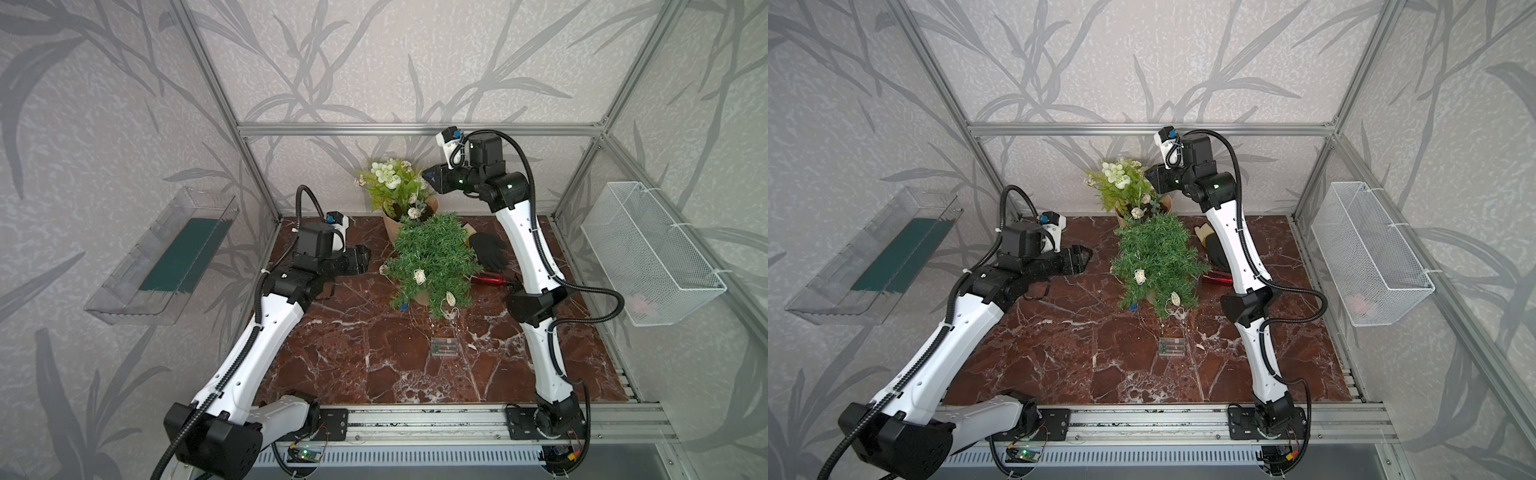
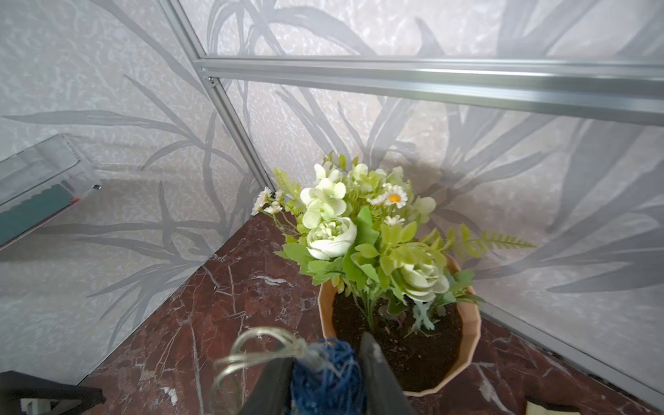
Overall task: Remove string lights from the small christmas tree
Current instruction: Remove the light string from the Christmas tree.
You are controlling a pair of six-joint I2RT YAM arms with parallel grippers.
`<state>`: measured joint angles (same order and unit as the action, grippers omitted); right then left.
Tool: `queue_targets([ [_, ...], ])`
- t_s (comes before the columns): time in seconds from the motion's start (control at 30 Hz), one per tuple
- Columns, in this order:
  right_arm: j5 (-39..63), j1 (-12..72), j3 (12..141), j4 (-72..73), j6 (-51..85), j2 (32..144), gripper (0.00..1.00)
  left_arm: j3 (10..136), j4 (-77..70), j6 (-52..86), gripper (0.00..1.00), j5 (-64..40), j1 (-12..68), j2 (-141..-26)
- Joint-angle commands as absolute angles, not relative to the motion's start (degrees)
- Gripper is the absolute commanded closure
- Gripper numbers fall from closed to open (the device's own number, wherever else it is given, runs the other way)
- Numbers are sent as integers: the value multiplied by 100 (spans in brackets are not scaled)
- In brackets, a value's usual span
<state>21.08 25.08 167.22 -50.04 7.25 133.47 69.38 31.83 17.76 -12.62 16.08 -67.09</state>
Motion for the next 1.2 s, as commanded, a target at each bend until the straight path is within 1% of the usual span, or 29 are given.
queue_targets([
  [0.0, 2378, 2737, 16194, -4538, 677, 12951, 70, 6994, 3285, 1713, 27, -1275, 1627, -6592],
  [0.1, 2412, 3042, 15590, -4062, 472, 12674, 70, 7032, 3217, 1723, 24, -1274, 1626, -6640],
  [0.23, 2505, 3425, 16115, -4248, 216, 12914, 70, 7242, 3124, 1723, 21, -1185, 1627, -6706],
  [0.33, 2555, 3633, 16473, -4337, 269, 13044, 70, 7417, 3053, 1748, 19, -1215, 1627, -6732],
  [0.57, 2584, 4004, 16272, -4248, 307, 12805, 70, 7539, 2476, 2009, 16, -1600, 1618, -6704],
  [0.87, 2593, 4135, 16141, -4450, 365, 12608, 70, 7458, 1617, 2469, 16, -2209, 1617, -6752],
  [1.03, 2533, 4151, 16119, -4507, 387, 12554, 70, 7262, 1437, 2553, 16, -2722, 1626, -6461],
  [1.17, 2621, 4145, 16110, -4558, 415, 12488, 70, 7203, 1728, 2339, 16, -2440, 1625, -6184],
])
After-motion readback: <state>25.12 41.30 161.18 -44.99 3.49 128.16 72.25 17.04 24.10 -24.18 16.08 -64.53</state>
